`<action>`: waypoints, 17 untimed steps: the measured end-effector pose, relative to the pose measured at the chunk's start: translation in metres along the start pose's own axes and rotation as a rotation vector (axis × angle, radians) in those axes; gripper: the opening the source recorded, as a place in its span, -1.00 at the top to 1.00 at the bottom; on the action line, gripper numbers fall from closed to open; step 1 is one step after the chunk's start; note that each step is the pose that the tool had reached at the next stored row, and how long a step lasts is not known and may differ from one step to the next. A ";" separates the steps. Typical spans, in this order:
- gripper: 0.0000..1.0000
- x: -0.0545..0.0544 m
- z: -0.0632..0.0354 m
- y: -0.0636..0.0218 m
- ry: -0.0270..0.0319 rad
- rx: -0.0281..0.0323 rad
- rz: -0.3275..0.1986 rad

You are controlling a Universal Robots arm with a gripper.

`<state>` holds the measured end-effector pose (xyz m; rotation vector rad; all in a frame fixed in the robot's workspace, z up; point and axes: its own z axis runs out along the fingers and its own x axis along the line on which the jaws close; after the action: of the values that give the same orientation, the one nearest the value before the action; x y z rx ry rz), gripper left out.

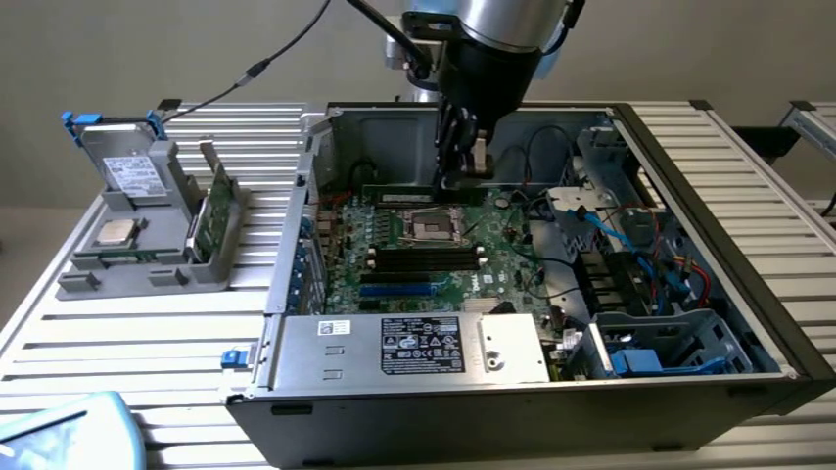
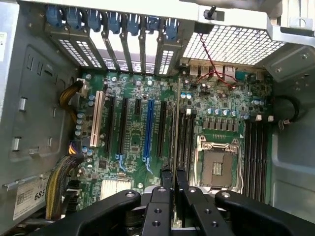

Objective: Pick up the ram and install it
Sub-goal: 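Insert the ram into the slot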

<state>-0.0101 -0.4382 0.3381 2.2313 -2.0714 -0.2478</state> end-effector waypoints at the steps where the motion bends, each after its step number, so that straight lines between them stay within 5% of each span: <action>1: 0.73 0.000 0.0002 -0.0001 0.0021 0.0055 0.006; 7: 0.73 0.000 0.0021 -0.0006 0.0129 0.0414 0.035; 17: 0.73 -0.004 0.0179 -0.0078 0.0087 0.0456 0.065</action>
<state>-0.0058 -0.4332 0.3193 2.1812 -2.1620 -0.1876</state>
